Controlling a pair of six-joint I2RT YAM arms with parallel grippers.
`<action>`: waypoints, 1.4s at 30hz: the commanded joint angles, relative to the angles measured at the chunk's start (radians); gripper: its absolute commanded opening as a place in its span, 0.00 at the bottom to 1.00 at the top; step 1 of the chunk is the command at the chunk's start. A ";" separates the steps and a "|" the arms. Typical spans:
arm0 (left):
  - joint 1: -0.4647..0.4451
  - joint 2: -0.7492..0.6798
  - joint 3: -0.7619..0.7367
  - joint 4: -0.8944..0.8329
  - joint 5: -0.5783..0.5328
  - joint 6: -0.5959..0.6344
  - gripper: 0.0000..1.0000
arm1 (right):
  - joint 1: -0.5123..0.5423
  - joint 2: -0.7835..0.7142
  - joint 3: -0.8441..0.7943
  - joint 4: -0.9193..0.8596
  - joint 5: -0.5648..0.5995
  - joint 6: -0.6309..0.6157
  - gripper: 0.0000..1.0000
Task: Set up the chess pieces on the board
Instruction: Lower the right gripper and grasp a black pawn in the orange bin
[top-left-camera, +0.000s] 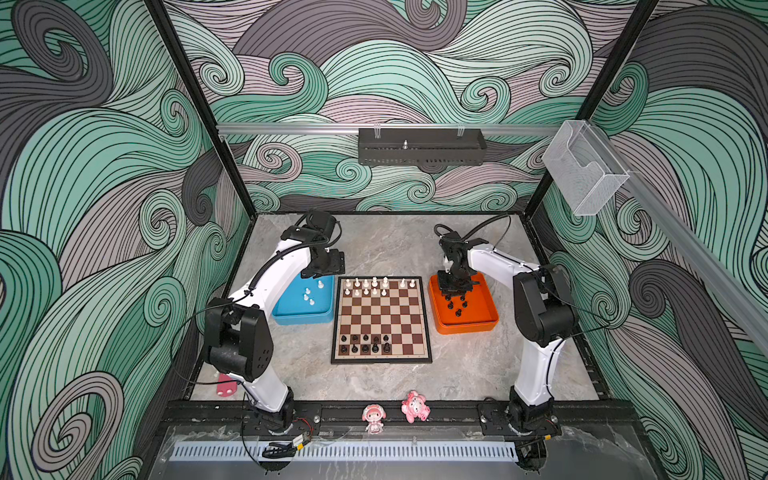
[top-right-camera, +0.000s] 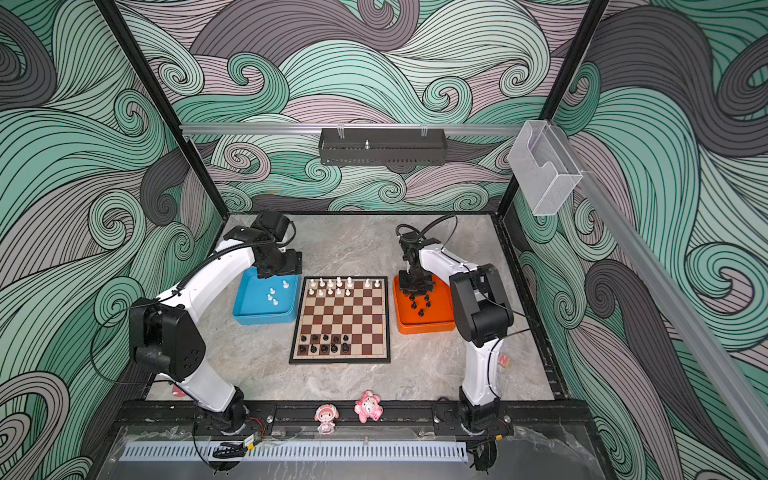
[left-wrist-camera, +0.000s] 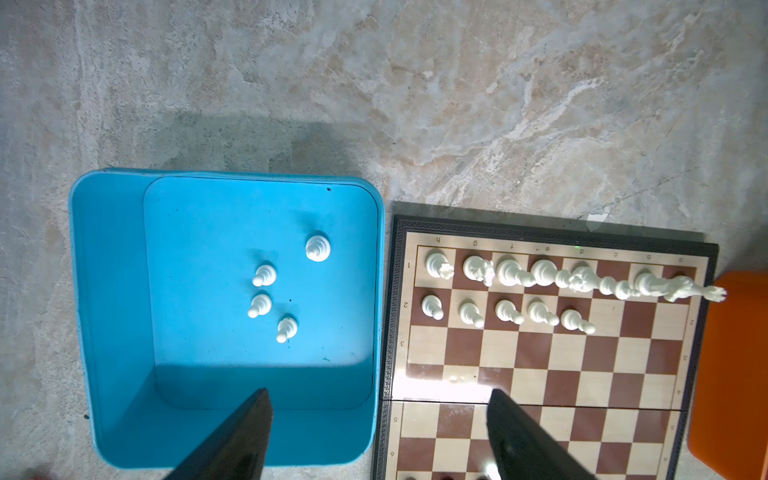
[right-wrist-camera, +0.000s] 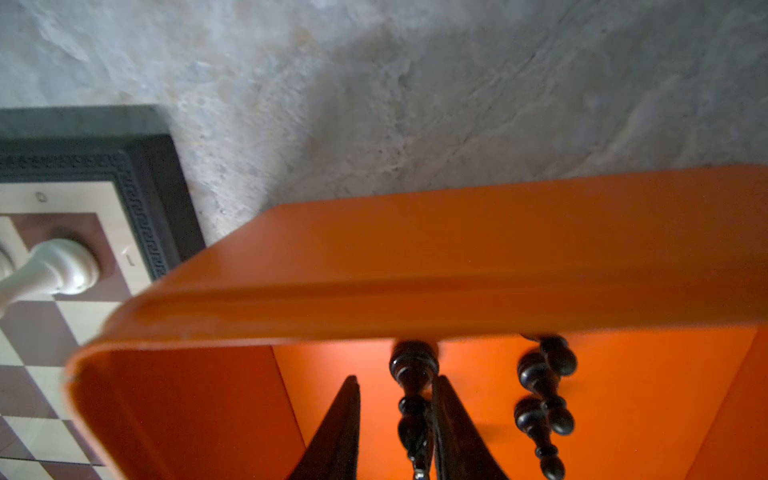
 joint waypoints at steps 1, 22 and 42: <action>0.008 0.008 0.001 0.004 0.006 0.002 0.84 | -0.007 0.010 0.009 -0.017 0.017 0.005 0.30; 0.009 0.028 0.012 -0.002 0.015 0.001 0.83 | -0.014 0.005 0.014 -0.017 0.000 -0.015 0.16; 0.010 0.003 0.003 0.001 0.016 0.015 0.83 | 0.038 -0.187 0.024 -0.125 0.041 -0.095 0.13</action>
